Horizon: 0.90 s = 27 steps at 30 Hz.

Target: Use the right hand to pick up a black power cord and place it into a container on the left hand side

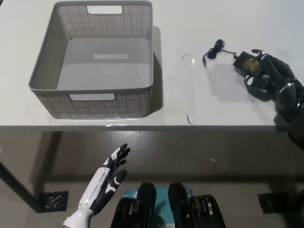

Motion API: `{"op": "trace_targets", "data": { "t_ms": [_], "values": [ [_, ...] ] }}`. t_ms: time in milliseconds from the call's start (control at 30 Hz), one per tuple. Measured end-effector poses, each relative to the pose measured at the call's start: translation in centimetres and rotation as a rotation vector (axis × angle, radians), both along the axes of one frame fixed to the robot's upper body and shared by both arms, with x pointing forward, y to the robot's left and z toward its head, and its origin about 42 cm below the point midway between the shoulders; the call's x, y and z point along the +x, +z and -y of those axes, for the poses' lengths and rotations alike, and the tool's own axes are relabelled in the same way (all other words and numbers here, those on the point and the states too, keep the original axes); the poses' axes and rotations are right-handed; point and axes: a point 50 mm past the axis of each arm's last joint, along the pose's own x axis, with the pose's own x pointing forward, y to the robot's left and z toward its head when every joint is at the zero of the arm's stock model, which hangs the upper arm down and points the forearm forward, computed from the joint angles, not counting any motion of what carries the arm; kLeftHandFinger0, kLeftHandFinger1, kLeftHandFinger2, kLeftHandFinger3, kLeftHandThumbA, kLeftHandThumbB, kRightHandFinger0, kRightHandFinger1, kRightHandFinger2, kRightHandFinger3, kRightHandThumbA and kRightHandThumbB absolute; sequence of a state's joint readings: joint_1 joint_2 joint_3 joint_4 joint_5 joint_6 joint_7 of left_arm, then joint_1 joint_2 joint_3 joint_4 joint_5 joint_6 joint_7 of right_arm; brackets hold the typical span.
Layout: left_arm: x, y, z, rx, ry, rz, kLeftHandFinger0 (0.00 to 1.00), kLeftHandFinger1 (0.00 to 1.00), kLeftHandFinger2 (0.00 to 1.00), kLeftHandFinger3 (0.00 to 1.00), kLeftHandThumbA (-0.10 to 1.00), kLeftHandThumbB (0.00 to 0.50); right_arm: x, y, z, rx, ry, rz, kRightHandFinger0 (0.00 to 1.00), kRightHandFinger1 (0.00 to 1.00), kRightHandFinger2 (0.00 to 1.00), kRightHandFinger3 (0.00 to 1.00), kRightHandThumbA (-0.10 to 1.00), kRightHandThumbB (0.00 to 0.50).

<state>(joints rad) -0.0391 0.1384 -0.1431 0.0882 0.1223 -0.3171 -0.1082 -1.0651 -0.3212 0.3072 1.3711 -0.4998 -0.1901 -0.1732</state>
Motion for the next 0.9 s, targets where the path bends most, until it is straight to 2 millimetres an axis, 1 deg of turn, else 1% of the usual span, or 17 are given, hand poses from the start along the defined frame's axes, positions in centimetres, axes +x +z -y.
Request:
{"op": "trace_targets", "data": {
  "t_ms": [67,100,167,233,267,333,367,400,467,500,533,567,600,667,733,833,900],
  "values": [
    [0.0,0.0,0.0,0.002,0.0,-0.001,1.0,1.0,1.0,1.0,0.92,0.282,0.0,0.1,0.0,0.005,-0.004,0.012,0.16,0.6,0.91,1.0,-0.1,0.113],
    [0.0,0.0,0.0,0.003,0.0,-0.001,1.0,1.0,1.0,1.0,0.93,0.286,0.0,0.1,0.0,0.008,-0.006,0.021,0.17,0.59,0.9,0.97,-0.1,0.122],
    [0.0,0.0,0.0,0.008,0.0,-0.002,1.0,1.0,1.0,1.0,0.93,0.284,0.0,0.2,0.0,0.013,-0.005,0.04,0.13,0.55,0.87,0.95,-0.1,0.112],
    [0.0,0.0,0.0,0.011,0.0,-0.002,1.0,1.0,1.0,1.0,0.93,0.283,0.1,0.4,0.0,0.022,-0.006,0.058,0.11,0.52,0.83,0.91,-0.1,0.125],
    [0.0,0.0,0.0,0.012,0.0,-0.002,1.0,1.0,1.0,1.0,0.93,0.283,0.1,0.5,0.0,0.024,-0.006,0.061,0.09,0.51,0.82,0.9,-0.1,0.133],
    [0.1,0.0,0.0,0.013,0.0,-0.001,1.0,1.0,1.0,1.0,0.93,0.276,0.3,1.2,-0.1,0.039,-0.008,0.1,0.01,0.43,0.75,0.88,-0.1,0.129],
    [0.1,0.1,0.1,0.013,-0.001,0.0,1.0,1.0,1.0,1.0,0.93,0.275,0.4,1.8,-0.2,0.043,-0.006,0.127,0.0,0.41,0.74,0.88,-0.1,0.13],
    [0.2,0.1,0.1,0.013,-0.001,0.001,1.0,1.0,1.0,1.0,0.93,0.276,0.6,2.5,-0.3,0.046,0.001,0.158,0.0,0.41,0.75,0.89,-0.1,0.112],
    [0.2,0.1,0.1,0.013,-0.001,0.003,1.0,1.0,1.0,1.0,0.93,0.277,0.9,3.4,-0.5,0.048,0.006,0.191,0.03,0.46,0.78,0.9,-0.1,0.125],
    [0.3,0.2,0.1,0.014,-0.001,0.004,1.0,1.0,1.0,1.0,0.93,0.277,1.3,4.6,-0.7,0.053,0.011,0.222,0.03,0.46,0.79,0.91,-0.1,0.128],
    [0.3,0.2,0.1,0.014,-0.001,0.003,1.0,1.0,1.0,1.0,0.93,0.275,1.7,5.9,-1.0,0.063,0.017,0.255,0.05,0.47,0.79,0.89,-0.1,0.142],
    [0.3,0.2,0.1,0.015,-0.001,0.003,1.0,1.0,1.0,1.0,0.92,0.268,1.8,6.4,-1.1,0.067,0.019,0.266,0.04,0.45,0.77,0.84,-0.1,0.151],
    [0.3,0.2,0.1,0.015,-0.001,0.003,1.0,1.0,1.0,1.0,0.92,0.267,2.2,8.3,-1.6,0.079,0.03,0.311,0.02,0.43,0.76,0.81,-0.1,0.147],
    [0.3,0.2,0.1,0.015,-0.001,0.003,1.0,1.0,1.0,1.0,0.92,0.268,2.7,10.9,-2.2,0.089,0.047,0.372,0.0,0.43,0.76,0.81,-0.1,0.145],
    [0.3,0.2,0.1,0.015,-0.001,0.003,1.0,1.0,1.0,1.0,0.92,0.265,3.1,13.5,-3.0,0.098,0.067,0.432,0.01,0.44,0.76,0.82,-0.1,0.166],
    [0.3,0.2,0.1,0.015,-0.001,0.002,1.0,1.0,1.0,1.0,0.92,0.261,3.3,16.8,-4.1,0.112,0.097,0.508,0.02,0.44,0.74,0.78,-0.1,0.186],
    [0.3,0.2,0.1,0.015,-0.001,0.002,1.0,1.0,1.0,1.0,0.91,0.265,3.4,18.7,-4.6,0.121,0.112,0.549,0.0,0.42,0.72,0.79,-0.1,0.159]
  ]
}}
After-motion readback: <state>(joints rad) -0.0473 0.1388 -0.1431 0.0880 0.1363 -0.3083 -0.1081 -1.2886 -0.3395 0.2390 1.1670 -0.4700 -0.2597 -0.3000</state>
